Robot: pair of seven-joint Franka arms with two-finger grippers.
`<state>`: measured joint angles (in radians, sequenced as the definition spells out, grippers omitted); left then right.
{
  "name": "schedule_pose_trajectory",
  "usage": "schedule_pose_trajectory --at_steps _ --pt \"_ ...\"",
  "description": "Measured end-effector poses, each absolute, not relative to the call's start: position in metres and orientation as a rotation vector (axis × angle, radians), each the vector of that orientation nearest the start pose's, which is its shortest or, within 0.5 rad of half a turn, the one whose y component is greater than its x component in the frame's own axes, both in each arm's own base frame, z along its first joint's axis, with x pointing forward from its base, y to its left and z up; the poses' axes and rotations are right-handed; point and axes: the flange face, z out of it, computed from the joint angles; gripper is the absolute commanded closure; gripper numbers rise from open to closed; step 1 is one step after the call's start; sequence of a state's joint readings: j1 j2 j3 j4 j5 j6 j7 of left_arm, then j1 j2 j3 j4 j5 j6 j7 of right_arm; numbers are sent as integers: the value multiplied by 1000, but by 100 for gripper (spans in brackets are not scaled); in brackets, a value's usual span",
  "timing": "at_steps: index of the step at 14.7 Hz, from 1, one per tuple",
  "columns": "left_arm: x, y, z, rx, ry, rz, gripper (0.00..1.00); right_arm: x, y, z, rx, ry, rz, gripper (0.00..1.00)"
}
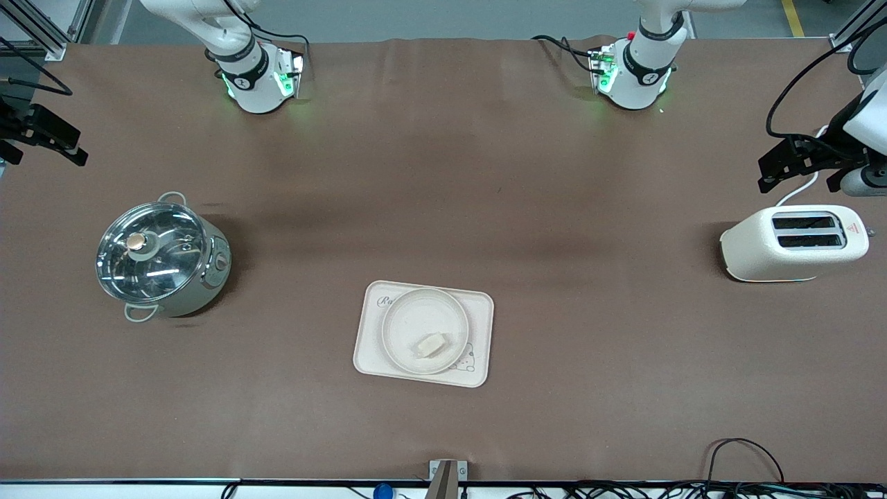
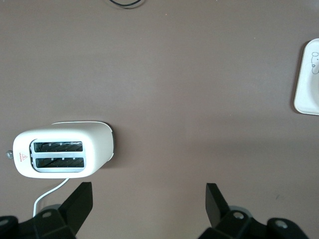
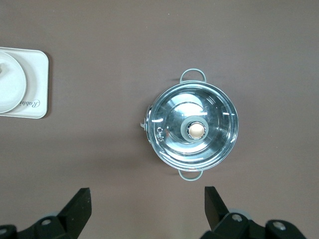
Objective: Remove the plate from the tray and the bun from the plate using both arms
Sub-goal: 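Reach the right gripper toward the white plate on the tray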
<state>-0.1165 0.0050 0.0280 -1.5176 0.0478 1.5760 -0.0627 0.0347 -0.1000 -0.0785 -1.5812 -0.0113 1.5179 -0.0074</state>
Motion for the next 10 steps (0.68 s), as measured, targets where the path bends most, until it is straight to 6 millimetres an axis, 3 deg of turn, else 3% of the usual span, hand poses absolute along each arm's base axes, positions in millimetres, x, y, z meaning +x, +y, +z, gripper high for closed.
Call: schedule_pose_trajectory --at_steps 6,8,10 --pt "555 -43 648 -3096 33 -87 0 517 -45 666 -3142 110 -53 0" --pt "555 -44 647 -3096 37 -77 0 520 -39 657 -3116 99 -20 0" --pt "554 -45 647 -3096 40 -71 0 528 -20 642 -3044 60 17 0"
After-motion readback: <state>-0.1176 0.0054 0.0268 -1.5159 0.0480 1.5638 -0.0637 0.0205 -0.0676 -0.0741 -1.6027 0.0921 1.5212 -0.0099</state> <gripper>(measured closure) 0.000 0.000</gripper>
